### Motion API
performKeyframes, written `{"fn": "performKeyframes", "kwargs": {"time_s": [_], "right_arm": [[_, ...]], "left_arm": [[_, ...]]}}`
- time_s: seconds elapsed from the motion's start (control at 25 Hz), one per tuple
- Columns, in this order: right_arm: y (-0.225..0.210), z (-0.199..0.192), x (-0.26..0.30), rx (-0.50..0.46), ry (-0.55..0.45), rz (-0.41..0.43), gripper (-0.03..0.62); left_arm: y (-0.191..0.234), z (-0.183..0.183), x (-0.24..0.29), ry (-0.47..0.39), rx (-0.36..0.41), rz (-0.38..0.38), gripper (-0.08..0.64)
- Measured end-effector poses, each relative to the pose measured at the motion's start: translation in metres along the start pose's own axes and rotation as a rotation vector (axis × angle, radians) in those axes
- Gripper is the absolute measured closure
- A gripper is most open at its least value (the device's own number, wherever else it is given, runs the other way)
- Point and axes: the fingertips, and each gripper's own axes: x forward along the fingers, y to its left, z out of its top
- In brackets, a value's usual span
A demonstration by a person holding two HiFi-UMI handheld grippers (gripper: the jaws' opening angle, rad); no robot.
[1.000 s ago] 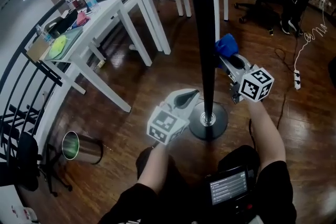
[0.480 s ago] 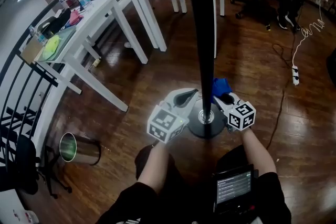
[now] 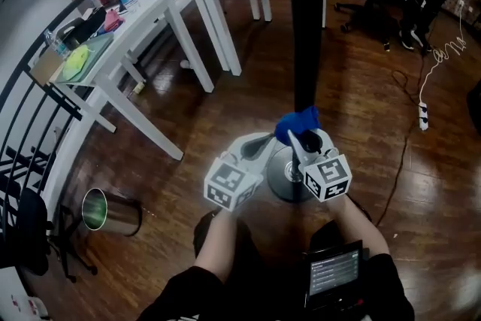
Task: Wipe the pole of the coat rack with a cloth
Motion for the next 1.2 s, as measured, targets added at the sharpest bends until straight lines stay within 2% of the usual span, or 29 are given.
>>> {"fn": "performKeyframes", "kwargs": {"time_s": [0.12, 0.36, 0.52, 0.6, 0.68, 0.76, 1.04, 1.12, 1.2], "right_arm": [[-0.001, 0.104, 0.004, -0.024, -0.122, 0.016, 0.525], [0.011, 0.282, 0.005, -0.116, -0.286, 0.068, 0.525], [0.013, 0.373, 0.003, -0.131, -0.368, 0.082, 0.525], [0.013, 0.392, 0.001, -0.126, -0.386, 0.094, 0.525], [0.012, 0.379, -0.001, -0.147, -0.376, 0.101, 0.525], [0.008, 0.342, -0.004, -0.142, -0.343, 0.113, 0.525], [-0.015, 0.15, -0.014, 0.031, -0.168, 0.134, 0.525], [-0.007, 0.107, -0.022, 0.112, -0.109, 0.143, 0.525], [0.003, 0.108, -0.034, 0.178, -0.089, 0.173, 0.525]], "left_arm": [[0.012, 0.008, -0.006, -0.028, -0.006, 0.016, 0.558], [0.017, 0.03, -0.013, -0.072, -0.003, 0.008, 0.558], [0.032, 0.048, -0.017, -0.106, 0.011, 0.018, 0.558], [0.035, 0.06, -0.018, -0.122, 0.011, 0.019, 0.558], [0.035, 0.07, -0.017, -0.136, 0.026, 0.015, 0.558], [0.033, 0.076, -0.015, -0.148, 0.034, 0.01, 0.558], [0.022, 0.067, -0.005, -0.158, 0.044, -0.026, 0.558], [0.018, 0.057, -0.016, -0.123, -0.003, -0.031, 0.558], [0.021, 0.071, -0.028, -0.095, -0.061, -0.031, 0.558]]}}
